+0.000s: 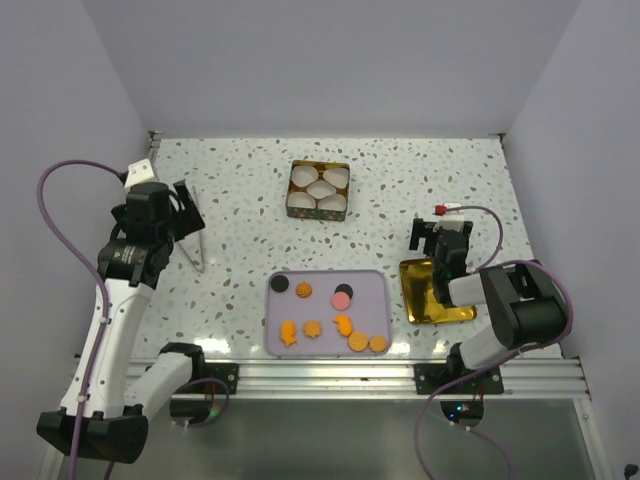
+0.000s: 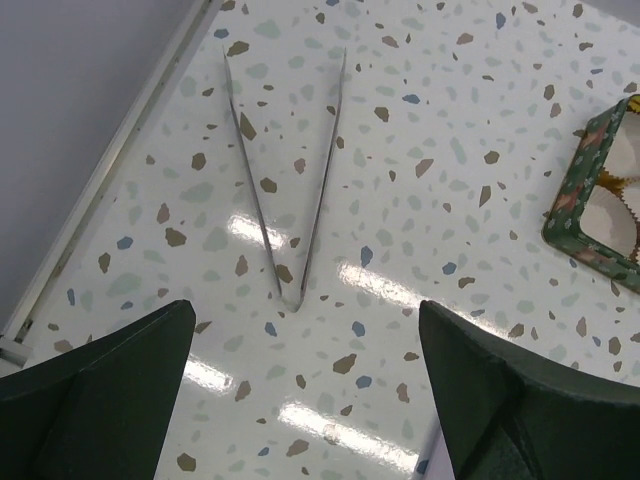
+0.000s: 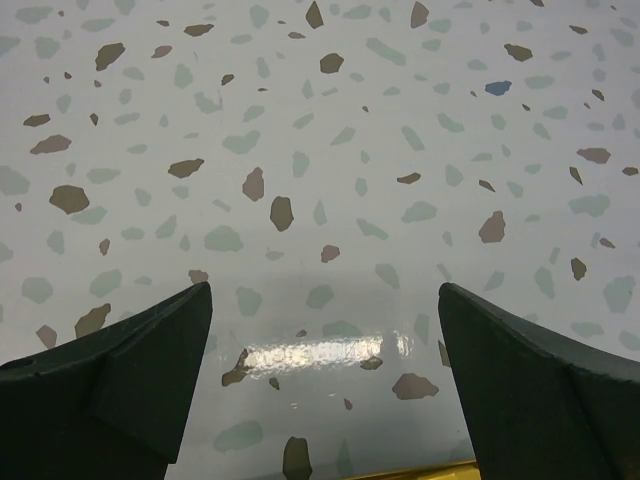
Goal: Pack the cookies
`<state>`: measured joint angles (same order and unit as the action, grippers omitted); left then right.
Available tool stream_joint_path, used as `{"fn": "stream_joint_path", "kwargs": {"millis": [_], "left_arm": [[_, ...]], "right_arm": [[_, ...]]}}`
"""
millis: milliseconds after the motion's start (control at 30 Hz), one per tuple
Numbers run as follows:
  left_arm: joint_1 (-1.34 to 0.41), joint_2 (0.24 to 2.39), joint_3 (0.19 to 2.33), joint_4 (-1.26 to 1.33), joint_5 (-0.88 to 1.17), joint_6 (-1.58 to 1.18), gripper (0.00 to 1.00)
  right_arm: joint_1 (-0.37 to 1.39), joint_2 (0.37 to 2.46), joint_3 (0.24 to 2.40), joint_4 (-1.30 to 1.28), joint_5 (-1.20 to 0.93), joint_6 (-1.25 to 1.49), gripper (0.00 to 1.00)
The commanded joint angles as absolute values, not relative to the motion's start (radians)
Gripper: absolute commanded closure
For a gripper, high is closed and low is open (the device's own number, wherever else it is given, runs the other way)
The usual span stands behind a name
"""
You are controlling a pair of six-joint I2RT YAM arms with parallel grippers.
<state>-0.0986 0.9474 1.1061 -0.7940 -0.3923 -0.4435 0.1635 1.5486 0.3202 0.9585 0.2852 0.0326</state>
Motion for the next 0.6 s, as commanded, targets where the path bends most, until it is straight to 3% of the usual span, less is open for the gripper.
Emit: {"fn": "stream_joint_path", "kwargs": {"millis": [0,333,400,567], "left_arm": [[-0.097,0.894,1.111,-0.782,-0.396,-0.368,0.0],[-0.097,0.894,1.106,-0.952,-0.37,-0.423,0.0],[-0.097,0.91,1.079,-0.951,-0.342,-0.429,0.0],[-0.097,0.979,1.062,-0.985,-0.366,-0.491,0.0]], "right_arm": [[0.161,1.542,0.339,1.034,0.281,0.02,0.01],[0.163,1.531,0.347,1.023,0.3,0.015,0.01],[0.17,1.474,0.392,0.901,0.322,0.024,0.01],[0.181,1.425,0.731,0.177,0.334,0.113,0.01]]}}
